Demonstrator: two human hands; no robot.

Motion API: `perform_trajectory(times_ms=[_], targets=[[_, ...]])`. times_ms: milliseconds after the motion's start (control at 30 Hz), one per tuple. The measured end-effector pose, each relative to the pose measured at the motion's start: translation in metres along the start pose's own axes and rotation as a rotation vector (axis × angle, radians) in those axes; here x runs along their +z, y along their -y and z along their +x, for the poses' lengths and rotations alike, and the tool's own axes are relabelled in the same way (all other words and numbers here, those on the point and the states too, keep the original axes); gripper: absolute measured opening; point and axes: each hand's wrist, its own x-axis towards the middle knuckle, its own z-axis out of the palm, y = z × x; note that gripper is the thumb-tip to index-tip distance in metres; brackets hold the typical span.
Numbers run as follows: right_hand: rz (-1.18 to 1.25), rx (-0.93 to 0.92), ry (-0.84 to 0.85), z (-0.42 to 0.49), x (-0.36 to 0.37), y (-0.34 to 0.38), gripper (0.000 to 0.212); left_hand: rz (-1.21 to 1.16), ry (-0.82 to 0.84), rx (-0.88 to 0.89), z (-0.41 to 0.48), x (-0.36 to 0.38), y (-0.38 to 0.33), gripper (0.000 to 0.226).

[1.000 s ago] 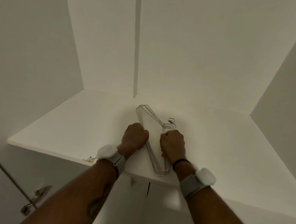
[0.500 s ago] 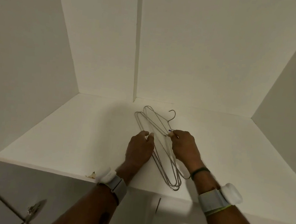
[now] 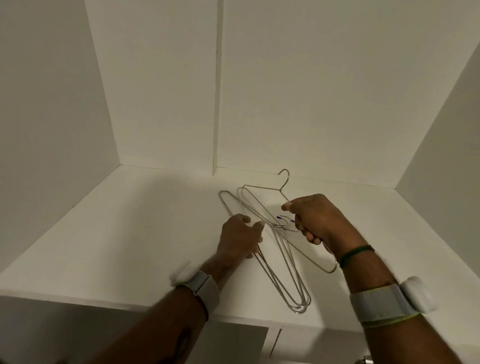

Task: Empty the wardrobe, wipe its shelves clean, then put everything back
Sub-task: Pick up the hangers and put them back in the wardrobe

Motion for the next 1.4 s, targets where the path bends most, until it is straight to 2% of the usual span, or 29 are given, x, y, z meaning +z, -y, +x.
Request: perform_trajectory(times_ms=[100,200,300,367,433,600,667,733,800,900,1000,1100,1233,1400], targets=[[0.023,-0.079,0.013,-0.007,-0.007,0.000,0.024,-0.211,0.038,-0.071,-0.001,-0.006,-0.009,0.039],[0.051,-0.138,0.058,-0.013,-0.008,0.005,0.024,-0.433,0.185,-0.104,0.003,-0.017,-0.031,0.046],[0.179,-0.186,0.083,-0.016,-0.005,0.016,0.027,-0.642,0.233,-0.106,0.007,-0.021,-0.063,0.045],[0.262,-0.193,0.066,-0.017,-0.006,0.020,0.026,-0.800,0.168,-0.120,0.008,-0.024,-0.088,0.035],[0.293,-0.198,0.047,-0.022,-0.009,0.027,0.025,-0.926,0.125,-0.107,0.011,-0.034,-0.114,0.035],[0.613,-0.176,0.173,-0.058,-0.007,0.048,0.023,-1.124,-0.032,-0.043,0.023,-0.067,-0.172,0.036],[0.548,-0.269,0.081,-0.070,-0.007,0.063,0.027,-1.139,-0.069,-0.006,0.024,-0.076,-0.190,0.029],[0.426,-0.395,-0.113,-0.079,-0.013,0.077,0.029,-1.138,-0.031,0.040,0.016,-0.079,-0.204,0.027],[0.328,-0.480,-0.324,-0.082,-0.030,0.092,0.029,-1.054,0.049,0.088,0.008,-0.077,-0.218,0.025],[0.196,-0.549,-0.556,-0.087,-0.072,0.114,0.027,-0.737,0.216,0.186,-0.002,-0.069,-0.246,0.025],[0.055,-0.593,-0.669,-0.097,-0.123,0.137,0.025,-0.400,0.312,0.295,-0.018,-0.055,-0.286,0.025],[-0.036,-0.620,-0.772,-0.115,-0.180,0.162,0.024,-0.135,0.371,0.489,-0.035,-0.034,-0.338,0.022],[-0.115,-0.670,-0.967,-0.148,-0.257,0.194,0.026,0.135,0.377,0.773,-0.057,0.001,-0.413,0.019],[-0.185,-0.716,-1.157,-0.183,-0.337,0.238,0.028,0.417,0.287,0.987,-0.088,0.021,-0.493,0.017]])
